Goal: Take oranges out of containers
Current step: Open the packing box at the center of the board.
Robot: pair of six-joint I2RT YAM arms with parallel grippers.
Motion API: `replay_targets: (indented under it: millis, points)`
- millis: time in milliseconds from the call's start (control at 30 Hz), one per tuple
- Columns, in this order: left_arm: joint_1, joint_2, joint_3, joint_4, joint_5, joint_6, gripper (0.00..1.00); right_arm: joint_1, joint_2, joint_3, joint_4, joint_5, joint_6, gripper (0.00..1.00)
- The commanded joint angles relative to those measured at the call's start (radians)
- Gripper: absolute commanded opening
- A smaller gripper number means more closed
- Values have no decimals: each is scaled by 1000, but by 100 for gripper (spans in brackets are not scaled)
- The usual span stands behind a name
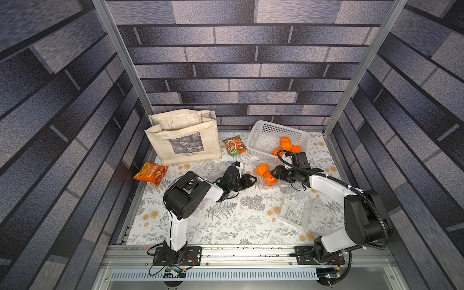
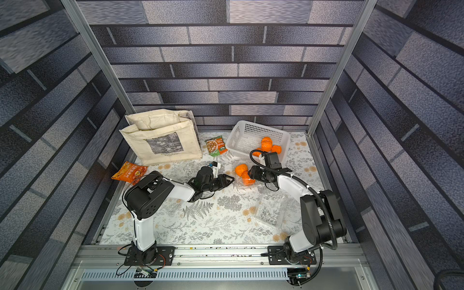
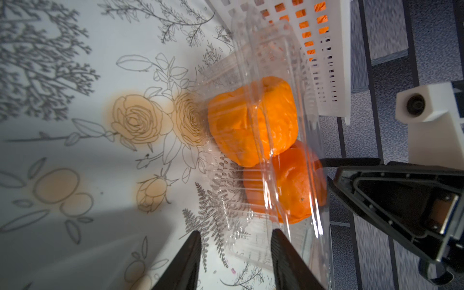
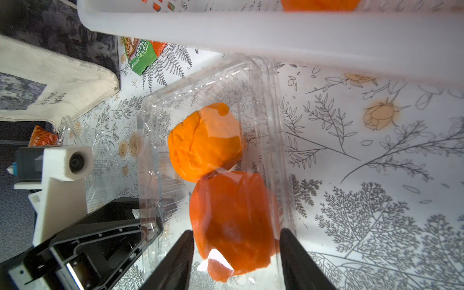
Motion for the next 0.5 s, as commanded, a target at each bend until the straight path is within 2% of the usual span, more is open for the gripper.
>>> replay_targets:
  millis: [0,467]
  points:
    - [-26,14,7,108,30,-3,48,37,41,12,-48,-86,-10,56]
    - [-38,25,18,127,14,-1,49,56,62,25,-59,-94,-22,55]
